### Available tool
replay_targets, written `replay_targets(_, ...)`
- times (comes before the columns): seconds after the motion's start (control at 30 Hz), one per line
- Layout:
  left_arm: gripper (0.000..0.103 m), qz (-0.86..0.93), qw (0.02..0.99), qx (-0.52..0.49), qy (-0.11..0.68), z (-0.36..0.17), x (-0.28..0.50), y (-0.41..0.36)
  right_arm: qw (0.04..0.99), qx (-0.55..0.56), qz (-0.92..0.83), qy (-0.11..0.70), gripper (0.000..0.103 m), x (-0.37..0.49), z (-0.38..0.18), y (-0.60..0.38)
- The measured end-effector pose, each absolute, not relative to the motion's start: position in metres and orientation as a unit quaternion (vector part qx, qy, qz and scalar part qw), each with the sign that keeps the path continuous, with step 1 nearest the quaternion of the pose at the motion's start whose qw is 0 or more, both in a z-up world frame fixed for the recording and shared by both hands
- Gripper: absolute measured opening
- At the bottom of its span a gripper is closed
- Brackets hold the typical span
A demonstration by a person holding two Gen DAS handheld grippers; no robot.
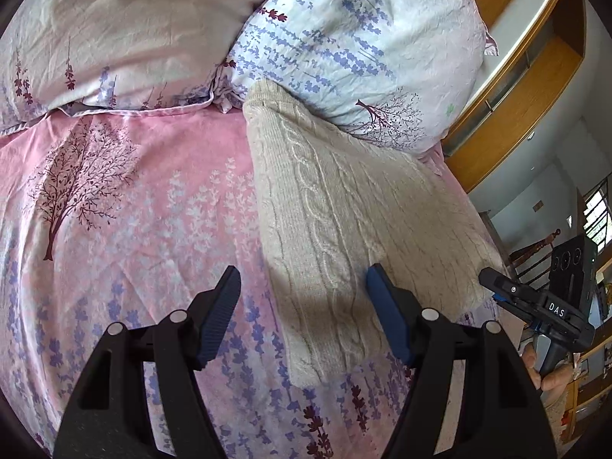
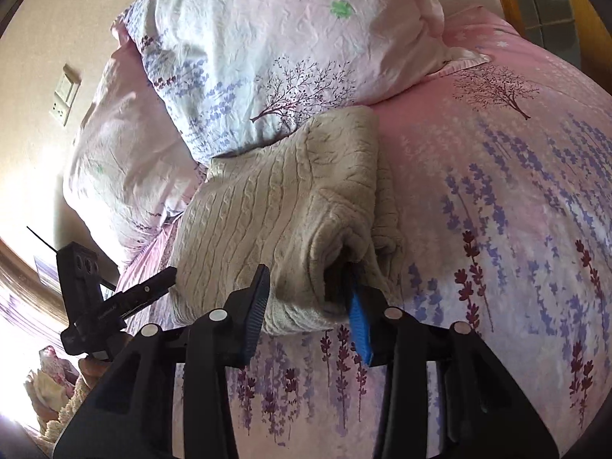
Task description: Fold small clothes
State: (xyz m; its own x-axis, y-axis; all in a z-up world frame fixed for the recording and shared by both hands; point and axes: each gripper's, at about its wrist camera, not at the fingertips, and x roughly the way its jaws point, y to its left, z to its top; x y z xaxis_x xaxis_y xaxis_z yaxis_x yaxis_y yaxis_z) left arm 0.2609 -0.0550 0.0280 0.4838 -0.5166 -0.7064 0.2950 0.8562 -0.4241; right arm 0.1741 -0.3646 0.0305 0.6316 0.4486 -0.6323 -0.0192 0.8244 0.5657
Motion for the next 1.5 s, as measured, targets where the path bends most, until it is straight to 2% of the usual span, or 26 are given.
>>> replay_targets(0.03,0.068,-0.233,0.857,-0.114,0.446,0.029,0.26,-0.058,0.865,0.261,0.133,0.408,0.025,0.175,0.029,-0.363)
replay_targets(0.13,0.068,-0.217,0.869,-0.086,0.436,0.033,0.258,-0.068,0.865,0.27,0.129,0.402,0.014,0.174,0.025,-0.367)
replay_targets(0.27,0.069,-0.206,0.879,-0.059,0.426,0.036,0.256,-0.077,0.869,0.275,0.121,0.394,0.012,0.173,0.028,-0.371)
replay_targets(0.53,0.069,-0.22,0.865,-0.071,0.445,0.029,0.254,-0.08,0.871,0.266,0.109,0.399,0.011,0.174,0.029,-0.369)
replay_targets(0.57,0.066,-0.226,0.861,-0.076,0.448,0.028,0.254,-0.081,0.873,0.265,0.109,0.395,0.01,0.174,0.032,-0.369)
replay_targets(0.6,0.059,-0.235,0.857,-0.083,0.451,0.028,0.254,-0.081,0.878,0.265,0.108,0.384,0.01,0.172,0.04,-0.37)
replay_targets(0.73,0.052,-0.246,0.851,-0.11,0.451,0.027,0.252,-0.075,0.902,0.247,0.096,0.341,0.009,0.159,0.073,-0.378)
replay_targets(0.83,0.045,-0.25,0.846,-0.127,0.454,0.027,0.253,-0.07,0.89,0.224,0.069,0.392,0.009,0.165,0.048,-0.377)
replay_targets(0.9,0.035,-0.252,0.845,-0.129,0.453,0.025,0.251,-0.066,0.871,0.251,0.064,0.418,0.009,0.168,0.024,-0.381)
replay_targets(1.0,0.031,-0.256,0.843,-0.127,0.456,0.02,0.248,-0.061,0.861,0.27,0.073,0.425,0.01,0.168,0.014,-0.383)
replay_targets(1.07,0.035,-0.261,0.839,-0.13,0.459,0.018,0.246,-0.057,0.858,0.271,0.084,0.429,0.011,0.168,0.02,-0.385)
replay_targets(1.1,0.039,-0.264,0.837,-0.136,0.46,0.018,0.246,-0.054,0.857,0.278,0.089,0.425,0.015,0.167,0.024,-0.388)
replay_targets(1.13,0.042,-0.266,0.835,-0.148,0.459,0.019,0.247,-0.049,0.856,0.287,0.093,0.42,0.026,0.166,0.028,-0.392)
replay_targets(1.17,0.052,-0.263,0.836,-0.158,0.454,0.022,0.247,-0.044,0.856,0.301,0.097,0.41,0.035,0.166,0.033,-0.399)
replay_targets(1.2,0.063,-0.259,0.84,-0.167,0.446,0.026,0.249,-0.038,0.855,0.317,0.1,0.399,0.055,0.167,0.037,-0.406)
replay_targets(1.23,0.068,-0.257,0.844,-0.173,0.439,0.029,0.252,-0.035,0.852,0.335,0.103,0.389,0.067,0.169,0.04,-0.413)
replay_targets(1.3,0.077,-0.255,0.845,-0.19,0.429,0.035,0.261,-0.029,0.841,0.366,0.122,0.38,0.072,0.183,0.043,-0.423)
replay_targets(1.37,0.083,-0.256,0.839,-0.204,0.434,0.036,0.276,-0.027,0.826,0.384,0.121,0.394,0.072,0.204,0.04,-0.43)
replay_targets(1.5,0.083,-0.24,0.82,-0.23,0.467,0.026,0.306,-0.032,0.794,0.409,0.116,0.434,0.072,0.245,0.023,-0.432)
